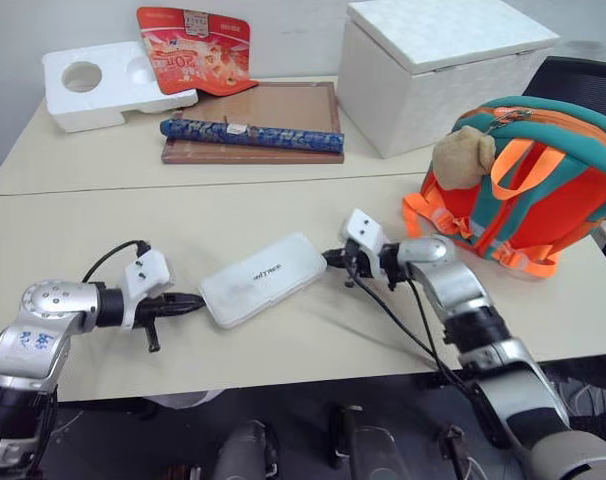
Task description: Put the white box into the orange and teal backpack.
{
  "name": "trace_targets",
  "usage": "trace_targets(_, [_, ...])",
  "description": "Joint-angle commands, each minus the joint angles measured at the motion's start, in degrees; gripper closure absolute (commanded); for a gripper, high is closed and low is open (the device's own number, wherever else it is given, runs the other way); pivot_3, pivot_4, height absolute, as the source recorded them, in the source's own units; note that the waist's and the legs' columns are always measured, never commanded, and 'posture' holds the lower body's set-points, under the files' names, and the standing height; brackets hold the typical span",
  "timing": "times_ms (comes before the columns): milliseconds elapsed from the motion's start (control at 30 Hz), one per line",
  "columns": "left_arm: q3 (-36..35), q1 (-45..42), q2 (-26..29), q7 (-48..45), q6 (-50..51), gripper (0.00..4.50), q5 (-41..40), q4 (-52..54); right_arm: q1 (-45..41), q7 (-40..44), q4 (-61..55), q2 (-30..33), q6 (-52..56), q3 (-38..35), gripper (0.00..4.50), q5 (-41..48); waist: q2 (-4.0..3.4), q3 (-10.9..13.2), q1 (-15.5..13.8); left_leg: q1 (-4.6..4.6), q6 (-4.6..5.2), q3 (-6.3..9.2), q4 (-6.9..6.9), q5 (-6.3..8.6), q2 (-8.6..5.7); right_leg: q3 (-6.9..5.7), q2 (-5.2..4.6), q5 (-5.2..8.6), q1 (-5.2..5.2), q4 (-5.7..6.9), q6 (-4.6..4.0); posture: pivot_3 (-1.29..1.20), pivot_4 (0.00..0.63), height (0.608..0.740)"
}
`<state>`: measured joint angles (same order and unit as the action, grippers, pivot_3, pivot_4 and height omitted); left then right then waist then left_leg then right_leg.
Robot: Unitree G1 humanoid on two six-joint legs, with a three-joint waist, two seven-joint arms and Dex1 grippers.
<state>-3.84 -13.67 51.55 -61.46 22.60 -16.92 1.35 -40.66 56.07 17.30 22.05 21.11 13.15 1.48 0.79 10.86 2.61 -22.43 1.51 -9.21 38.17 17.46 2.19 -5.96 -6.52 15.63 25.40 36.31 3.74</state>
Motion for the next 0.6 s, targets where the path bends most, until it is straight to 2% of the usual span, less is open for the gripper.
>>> trace_targets(33, [1.86,-4.22,-1.94,-0.20,-0.65,4.46,0.17,-0.44,4.50,0.91,-11.81,2.09,5.46,-0.38,4.50,2.59,0.00,0.00,-0.15,0.01,0.01,-0.02,0.00,0.00,-0.02,-0.01,0.00,0.00,0.00,0.02,0.00,0.00,0.150,0.740])
trace_targets(200, [4.58,-8.41,-3.75,-0.81,-2.20,4.46,2.72,-5.50,11.52,-0.15,-23.16,5.69,12.71,-2.39,4.50,4.82,0.04,-0.02,-0.66,0.01,0.00,-0.07,0.01,0.01,0.02,-0.08,0.08,0.00,0.02,0.00,0.00,0.00,0.150,0.740])
trace_targets(367, [4.10,-11.03,-3.58,-1.31,0.15,4.46,2.94,-11.54,13.74,-2.44,-24.91,8.03,14.51,-4.56,4.50,5.18,0.05,-0.03,-0.85,0.07,0.01,-0.13,0.04,0.01,0.02,-0.08,0.08,0.00,0.02,-0.05,0.01,0.00,0.150,0.740])
trace_targets(467, [2.18,-12.66,-3.22,-4.60,5.94,3.57,-1.10,-15.29,13.18,-4.14,-23.42,9.04,14.18,-6.00,4.50,5.30,0.06,-0.03,-0.97,0.06,0.02,-0.13,0.05,0.00,0.01,-0.10,0.11,0.00,0.03,-0.18,0.01,0.00,0.150,0.740])
trace_targets(600, [0.78,-16.21,-1.67,-8.69,22.25,2.29,-7.16,-20.44,12.27,-4.40,-22.36,10.52,13.26,-6.98,4.50,5.94,0.07,-0.03,-0.94,0.02,0.05,-0.13,0.06,0.01,-0.01,-0.11,0.20,-0.02,0.03,-0.01,0.04,0.00,0.150,0.740])
